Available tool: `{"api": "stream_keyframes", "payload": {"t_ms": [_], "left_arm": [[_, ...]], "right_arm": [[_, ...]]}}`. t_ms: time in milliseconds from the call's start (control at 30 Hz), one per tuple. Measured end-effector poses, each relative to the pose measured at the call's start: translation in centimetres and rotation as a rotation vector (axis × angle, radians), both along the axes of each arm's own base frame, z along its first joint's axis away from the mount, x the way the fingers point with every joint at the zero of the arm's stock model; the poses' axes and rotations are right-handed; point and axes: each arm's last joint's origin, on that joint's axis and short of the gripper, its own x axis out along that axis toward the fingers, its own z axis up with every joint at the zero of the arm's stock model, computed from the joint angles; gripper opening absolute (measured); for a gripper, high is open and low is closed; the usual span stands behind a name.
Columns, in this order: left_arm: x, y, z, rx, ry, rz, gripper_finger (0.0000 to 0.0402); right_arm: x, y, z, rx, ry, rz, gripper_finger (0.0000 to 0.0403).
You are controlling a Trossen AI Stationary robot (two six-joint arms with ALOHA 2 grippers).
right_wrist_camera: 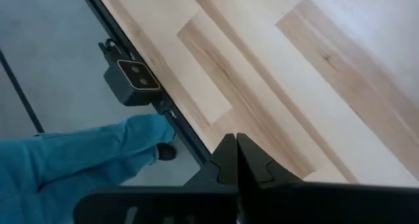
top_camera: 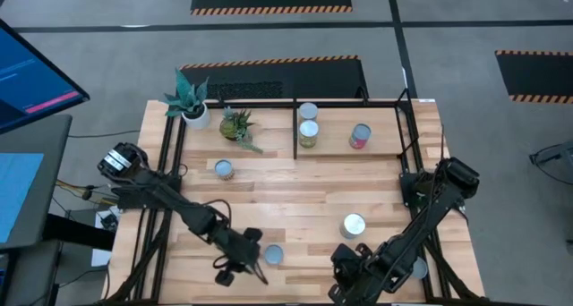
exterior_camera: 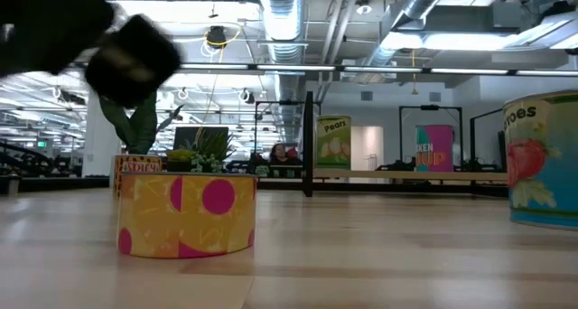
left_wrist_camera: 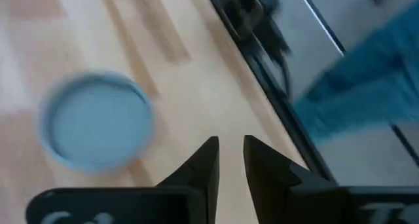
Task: Pick and place cans onto a shelf
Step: Prepare the canned goods to the center of the table
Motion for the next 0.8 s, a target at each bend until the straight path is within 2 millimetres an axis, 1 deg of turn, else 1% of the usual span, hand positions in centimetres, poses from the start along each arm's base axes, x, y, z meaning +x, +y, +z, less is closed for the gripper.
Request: {"api": "stream_keyframes", "payload": {"t_ms": [67, 133, 233, 267, 333, 433, 467, 567, 667, 767, 800], "left_arm": [[0.2, 0.2, -0.2, 0.021, -0.012, 0.018, 0.0047], [0.7, -0.2, -0.5, 0.015, -0.037, 0.023, 0.0032], [0.7, -0.9, -0.7, 0.039, -0.039, 0.029, 0.0007], [1.0, -1.4, -0.5, 0.036, -0.061, 0.033, 0.0004], [1.0, -1.9, -0.2, 0.063, -0.073, 0.064, 0.0004], [1.9, -3.0, -0.2, 0.084, -0.097, 0.146, 0.0005], [2.0, -3.2, -0.4, 0.114, -0.084, 0.162, 0.0003], [3.0, -4.4, -1.3, 0.151, -0.057, 0.16, 0.0001], [3.8, -5.3, -3.2, 0.2, 0.016, 0.135, 0.0], [4.3, -5.3, -4.3, 0.289, 0.073, 0.138, 0.0], [4.7, -5.2, -4.3, 0.309, 0.077, 0.141, 0.0]], "right_arm": [[0.0, 0.0, 0.0, 0.0, 0.001, -0.001, 0.0006], [0.1, -0.2, 0.0, 0.004, 0.004, -0.016, 0.0006], [0.2, -0.2, 0.0, 0.01, 0.006, -0.029, 0.0006], [0.2, -0.2, 0.0, 0.01, 0.006, -0.028, 0.0006], [0.2, -0.2, 0.0, 0.009, 0.007, -0.028, 0.0006], [0.1, -0.3, -0.1, 0.001, 0.015, -0.027, 0.0006], [0.0, -0.3, -0.1, -0.005, 0.02, -0.028, 0.0006], [0.0, -0.4, -0.1, -0.016, 0.03, -0.028, 0.0006], [-0.1, -0.5, -0.2, -0.022, 0.037, -0.027, 0.0006], [0.0, -0.5, -0.2, -0.021, 0.038, -0.032, 0.0006], [-0.1, -0.5, -0.2, -0.021, 0.037, -0.031, 0.0006]]}}
